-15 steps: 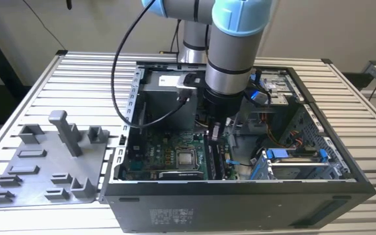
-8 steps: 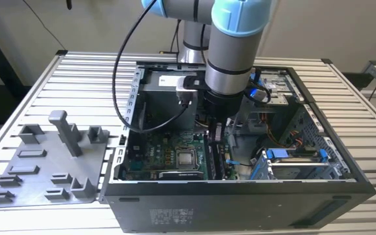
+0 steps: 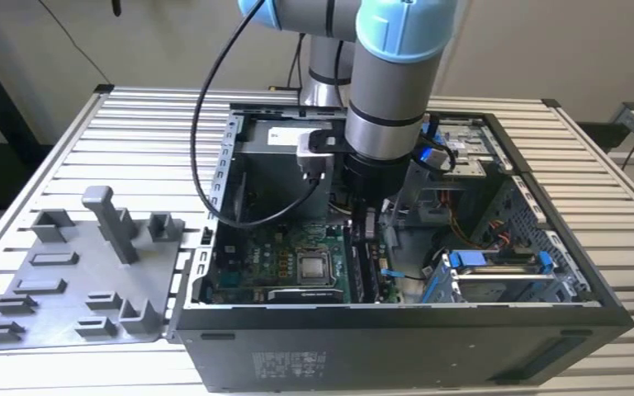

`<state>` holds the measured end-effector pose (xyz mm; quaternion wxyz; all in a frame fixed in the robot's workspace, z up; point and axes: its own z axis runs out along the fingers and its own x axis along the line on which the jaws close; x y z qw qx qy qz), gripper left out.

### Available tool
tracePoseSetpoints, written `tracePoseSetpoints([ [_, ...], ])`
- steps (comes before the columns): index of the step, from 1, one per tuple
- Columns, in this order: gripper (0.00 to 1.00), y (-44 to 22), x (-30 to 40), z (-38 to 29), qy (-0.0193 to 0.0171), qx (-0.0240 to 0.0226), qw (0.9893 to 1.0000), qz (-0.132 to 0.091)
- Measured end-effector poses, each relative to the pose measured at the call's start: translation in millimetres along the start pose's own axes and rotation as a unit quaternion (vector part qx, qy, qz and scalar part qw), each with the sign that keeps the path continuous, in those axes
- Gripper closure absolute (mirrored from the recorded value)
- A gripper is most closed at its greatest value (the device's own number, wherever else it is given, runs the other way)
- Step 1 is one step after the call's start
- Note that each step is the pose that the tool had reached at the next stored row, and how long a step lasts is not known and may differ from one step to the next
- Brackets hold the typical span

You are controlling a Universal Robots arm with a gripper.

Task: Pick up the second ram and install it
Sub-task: 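Press down the second ram until it locks into place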

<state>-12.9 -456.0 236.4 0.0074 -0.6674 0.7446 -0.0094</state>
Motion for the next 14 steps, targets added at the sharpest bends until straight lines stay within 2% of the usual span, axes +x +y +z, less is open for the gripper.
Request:
tracePoseSetpoints([
  [4, 0.89, 0.0, 0.3, 0.2, -0.0002, 0.0001, 1.0000, -0.005],
  [9, 0.89, 0.0, 0.8, 1.3, -0.0007, 0.0001, 0.9996, -0.028],
  [14, 0.89, -0.1, 1.5, 1.5, -0.0008, -0.0002, 0.9996, -0.029],
])
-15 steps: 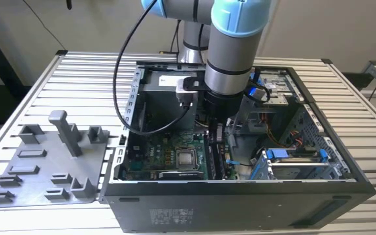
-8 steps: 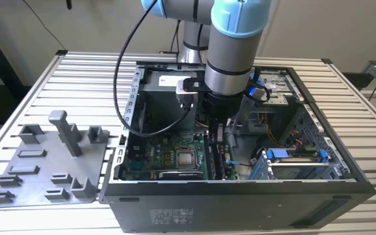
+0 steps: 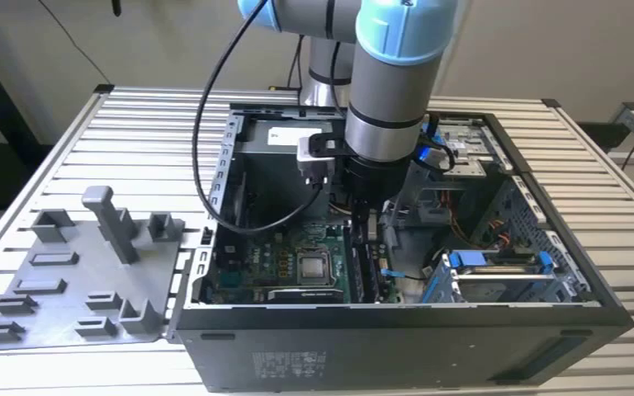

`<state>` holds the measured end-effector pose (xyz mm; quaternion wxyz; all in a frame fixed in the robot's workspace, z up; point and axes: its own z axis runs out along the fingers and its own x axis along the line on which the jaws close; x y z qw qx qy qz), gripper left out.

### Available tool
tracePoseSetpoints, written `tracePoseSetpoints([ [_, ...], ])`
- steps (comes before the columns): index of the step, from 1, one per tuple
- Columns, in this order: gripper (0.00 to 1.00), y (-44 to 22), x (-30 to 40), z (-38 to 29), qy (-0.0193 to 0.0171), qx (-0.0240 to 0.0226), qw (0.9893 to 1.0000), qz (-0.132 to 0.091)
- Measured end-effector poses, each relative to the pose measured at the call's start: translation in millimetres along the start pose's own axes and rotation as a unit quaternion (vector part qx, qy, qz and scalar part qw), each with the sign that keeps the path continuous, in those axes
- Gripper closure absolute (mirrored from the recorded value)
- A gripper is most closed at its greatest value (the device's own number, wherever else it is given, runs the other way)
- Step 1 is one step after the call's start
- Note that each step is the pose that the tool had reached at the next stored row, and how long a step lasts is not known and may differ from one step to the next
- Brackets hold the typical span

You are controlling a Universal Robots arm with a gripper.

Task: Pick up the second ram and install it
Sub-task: 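Press down the second ram until it locks into place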

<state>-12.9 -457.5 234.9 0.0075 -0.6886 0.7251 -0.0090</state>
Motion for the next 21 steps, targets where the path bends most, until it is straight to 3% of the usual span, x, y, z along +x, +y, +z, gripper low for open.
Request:
tracePoseSetpoints([
  [7, 0.89, -0.2, 6.4, 2.3, -0.0002, 0.0000, 1.0000, 0.000],
  [17, 0.89, 0.1, 7.0, 18.1, 0.0007, -0.0002, 1.0000, -0.001],
  [20, 0.89, 0.0, 6.4, 16.3, 0.0017, -0.0005, 1.0000, -0.001],
  [21, 0.89, 0.0, 6.5, 15.1, 0.0003, -0.0001, 1.0000, -0.001],
])
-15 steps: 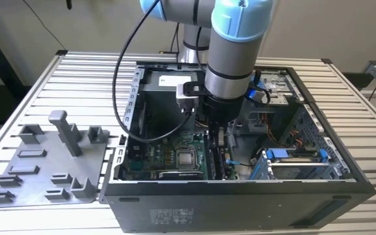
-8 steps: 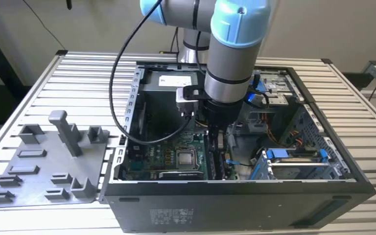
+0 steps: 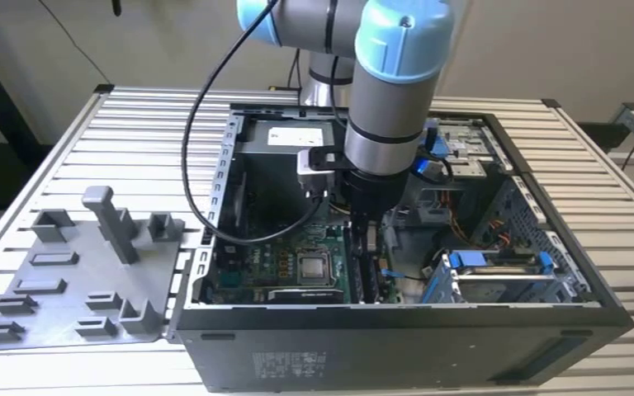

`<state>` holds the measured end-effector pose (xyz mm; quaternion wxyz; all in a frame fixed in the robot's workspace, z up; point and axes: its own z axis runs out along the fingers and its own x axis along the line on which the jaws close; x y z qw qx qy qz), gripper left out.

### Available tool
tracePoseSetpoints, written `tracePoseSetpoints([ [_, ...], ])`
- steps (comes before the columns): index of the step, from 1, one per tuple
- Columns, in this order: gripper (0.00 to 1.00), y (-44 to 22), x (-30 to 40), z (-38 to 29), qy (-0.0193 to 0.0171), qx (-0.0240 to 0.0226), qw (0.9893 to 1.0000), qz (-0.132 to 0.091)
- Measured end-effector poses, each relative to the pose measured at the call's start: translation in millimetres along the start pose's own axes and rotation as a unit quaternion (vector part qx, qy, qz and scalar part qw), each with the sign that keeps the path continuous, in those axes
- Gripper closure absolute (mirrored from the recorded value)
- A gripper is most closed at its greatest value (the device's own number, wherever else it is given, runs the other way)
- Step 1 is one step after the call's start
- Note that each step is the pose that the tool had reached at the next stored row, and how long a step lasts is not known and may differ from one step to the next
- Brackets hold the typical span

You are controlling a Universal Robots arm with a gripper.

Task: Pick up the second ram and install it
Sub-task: 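Press down the second ram until it locks into place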

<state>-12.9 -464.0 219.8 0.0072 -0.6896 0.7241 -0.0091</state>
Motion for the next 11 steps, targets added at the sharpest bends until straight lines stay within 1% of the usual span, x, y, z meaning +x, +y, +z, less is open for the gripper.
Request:
tracePoseSetpoints([
  [1, 0.89, -0.1, -0.2, -1.9, -0.0016, 0.0003, 1.0000, 0.000],
  [2, 0.89, -0.1, -0.2, -4.7, -0.0017, 0.0003, 1.0000, 0.000],
  [3, 0.89, -0.1, 0.2, -8.8, -0.0006, 0.0001, 1.0000, 0.000],
  [7, 0.89, -0.4, 0.3, -22.0, -0.0006, 0.0001, 1.0000, 0.000],
  [11, 0.89, -0.6, 0.3, -29.1, -0.0004, 0.0001, 1.0000, 0.000],
])
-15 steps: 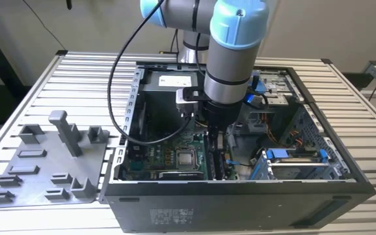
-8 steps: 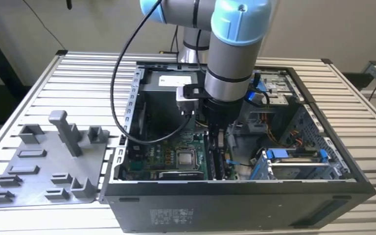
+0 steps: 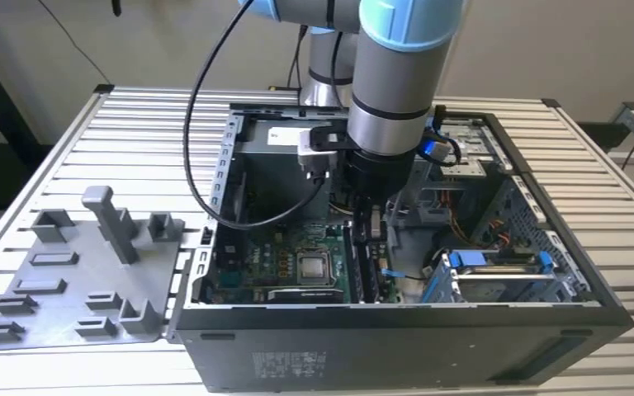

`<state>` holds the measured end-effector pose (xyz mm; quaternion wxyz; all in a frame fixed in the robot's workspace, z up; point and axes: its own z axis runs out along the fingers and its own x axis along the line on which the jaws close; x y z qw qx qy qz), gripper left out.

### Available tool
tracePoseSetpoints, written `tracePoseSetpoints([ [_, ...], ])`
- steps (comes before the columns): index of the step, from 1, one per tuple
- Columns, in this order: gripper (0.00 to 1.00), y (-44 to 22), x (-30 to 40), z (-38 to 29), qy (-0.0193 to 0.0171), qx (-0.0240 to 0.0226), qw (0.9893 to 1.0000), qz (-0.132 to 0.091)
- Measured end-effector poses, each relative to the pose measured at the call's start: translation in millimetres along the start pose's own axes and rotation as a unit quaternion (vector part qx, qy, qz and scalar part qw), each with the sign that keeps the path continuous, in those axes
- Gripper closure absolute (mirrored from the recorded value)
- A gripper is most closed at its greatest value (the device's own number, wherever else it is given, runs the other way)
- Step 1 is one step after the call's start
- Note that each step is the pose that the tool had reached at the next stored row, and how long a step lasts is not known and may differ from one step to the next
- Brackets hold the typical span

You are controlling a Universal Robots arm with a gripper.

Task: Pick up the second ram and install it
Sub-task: 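Press down the second ram until it locks into place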

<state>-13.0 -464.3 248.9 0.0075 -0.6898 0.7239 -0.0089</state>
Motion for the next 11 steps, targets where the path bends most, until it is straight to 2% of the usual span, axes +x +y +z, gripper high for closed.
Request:
tracePoseSetpoints([
  [2, 0.89, -0.1, 0.0, -2.0, -0.0001, 0.0000, 1.0000, 0.000],
  [11, 0.89, -0.1, 0.0, -2.2, -0.0001, 0.0000, 1.0000, 0.000],
])
